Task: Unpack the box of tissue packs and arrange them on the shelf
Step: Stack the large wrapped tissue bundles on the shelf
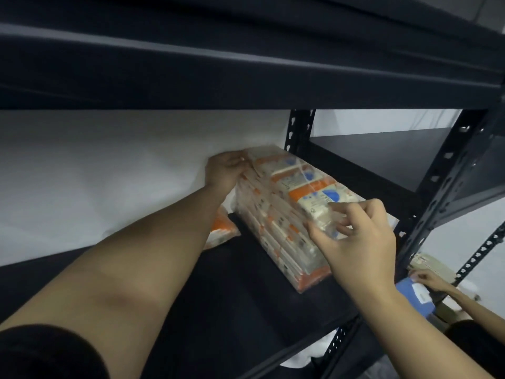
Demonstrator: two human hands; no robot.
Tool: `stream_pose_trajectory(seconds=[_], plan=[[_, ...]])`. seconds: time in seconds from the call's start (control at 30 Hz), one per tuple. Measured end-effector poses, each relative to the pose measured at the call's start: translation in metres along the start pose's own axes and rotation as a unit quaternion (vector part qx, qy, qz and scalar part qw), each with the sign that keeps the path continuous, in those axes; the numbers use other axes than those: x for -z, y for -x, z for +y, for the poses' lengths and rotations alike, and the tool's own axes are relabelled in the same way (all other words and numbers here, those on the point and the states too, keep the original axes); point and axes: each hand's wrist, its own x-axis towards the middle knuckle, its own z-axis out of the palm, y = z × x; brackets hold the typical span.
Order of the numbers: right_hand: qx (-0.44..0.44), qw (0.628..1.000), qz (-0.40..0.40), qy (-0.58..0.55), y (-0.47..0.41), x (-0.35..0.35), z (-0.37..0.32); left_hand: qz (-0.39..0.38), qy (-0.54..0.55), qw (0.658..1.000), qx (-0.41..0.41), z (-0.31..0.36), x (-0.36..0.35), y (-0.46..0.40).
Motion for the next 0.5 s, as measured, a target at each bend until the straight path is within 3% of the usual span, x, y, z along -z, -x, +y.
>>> stream_pose_trajectory(seconds=[0.27, 0.5], plan=[[0.018, 0.999, -0.033, 0.015, 0.005, 0.009, 0.007, 0.054, -0.115, 0.991, -0.046, 0.001, -0.002, 0.011], [0.012, 0.997, -0.046, 0.062, 0.014, 0.024, 0.009, 0.034, -0.178, 0.983, -0.029, 0.004, 0.006, 0.04]])
